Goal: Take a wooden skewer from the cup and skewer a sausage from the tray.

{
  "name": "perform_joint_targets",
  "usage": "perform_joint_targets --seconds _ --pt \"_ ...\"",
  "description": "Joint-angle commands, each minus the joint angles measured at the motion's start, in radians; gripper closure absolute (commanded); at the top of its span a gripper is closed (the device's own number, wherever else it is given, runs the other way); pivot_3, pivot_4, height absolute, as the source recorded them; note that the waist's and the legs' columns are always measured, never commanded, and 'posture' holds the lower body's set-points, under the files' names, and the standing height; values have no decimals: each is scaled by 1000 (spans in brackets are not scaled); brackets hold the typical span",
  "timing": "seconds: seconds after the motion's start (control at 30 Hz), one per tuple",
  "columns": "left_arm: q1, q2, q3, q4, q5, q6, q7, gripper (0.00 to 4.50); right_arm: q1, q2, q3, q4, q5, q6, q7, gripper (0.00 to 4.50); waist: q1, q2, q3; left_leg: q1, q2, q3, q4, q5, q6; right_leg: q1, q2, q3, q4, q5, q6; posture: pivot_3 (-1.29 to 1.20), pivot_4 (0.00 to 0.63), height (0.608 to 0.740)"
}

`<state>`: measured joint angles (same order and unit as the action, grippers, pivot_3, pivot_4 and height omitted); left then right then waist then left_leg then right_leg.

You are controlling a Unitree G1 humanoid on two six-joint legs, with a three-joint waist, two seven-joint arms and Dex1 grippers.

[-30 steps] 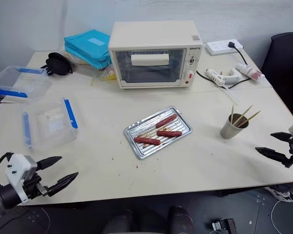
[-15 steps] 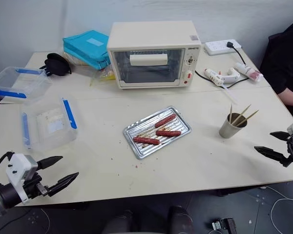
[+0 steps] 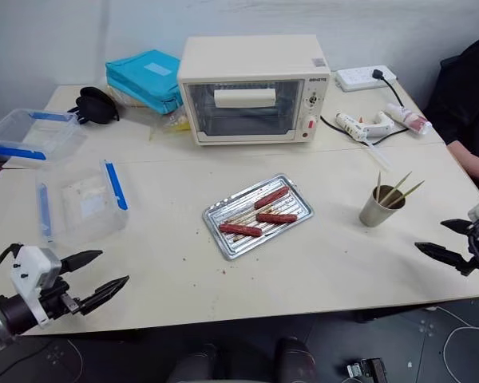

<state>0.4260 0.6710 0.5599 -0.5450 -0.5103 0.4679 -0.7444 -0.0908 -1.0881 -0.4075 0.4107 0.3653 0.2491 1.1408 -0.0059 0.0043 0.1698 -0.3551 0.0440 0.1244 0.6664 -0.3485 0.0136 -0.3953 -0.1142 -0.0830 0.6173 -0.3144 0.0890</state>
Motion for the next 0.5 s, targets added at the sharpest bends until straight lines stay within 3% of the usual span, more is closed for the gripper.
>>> perform_joint_targets --seconds 0.03,0.1,0.2,0.37,0.5 --pt "-21 19 -3 -21 -32 14 -13 0 16 9 -77 -47 28 18 -37 27 0 0 0 0 0 0 0 0 0 0 0 0 0 0 0 0 150 740" --pt "-61 38 14 -48 -124 81 -20 0 32 22 -123 -90 70 79 -55 27 2 0 0 0 0 0 0 0 0 0 0 0 0 0 0 0 150 740" --pt "-171 102 46 -84 -379 240 -12 0 54 64 -228 -203 192 240 -95 27 7 -2 1 0 0 -1 0 1 -1 0 0 0 1 0 0 0 150 740" --pt "-404 207 -13 -100 -693 366 31 0 75 168 -330 -405 364 447 -209 27 4 -2 1 1 0 -2 0 2 -2 1 0 1 3 0 0 0 150 740" --pt "-504 237 -77 -118 -769 386 44 0 33 227 -336 -451 401 491 -314 27 -3 -2 1 1 0 -1 0 2 -3 1 1 2 3 0 0 0 150 740"
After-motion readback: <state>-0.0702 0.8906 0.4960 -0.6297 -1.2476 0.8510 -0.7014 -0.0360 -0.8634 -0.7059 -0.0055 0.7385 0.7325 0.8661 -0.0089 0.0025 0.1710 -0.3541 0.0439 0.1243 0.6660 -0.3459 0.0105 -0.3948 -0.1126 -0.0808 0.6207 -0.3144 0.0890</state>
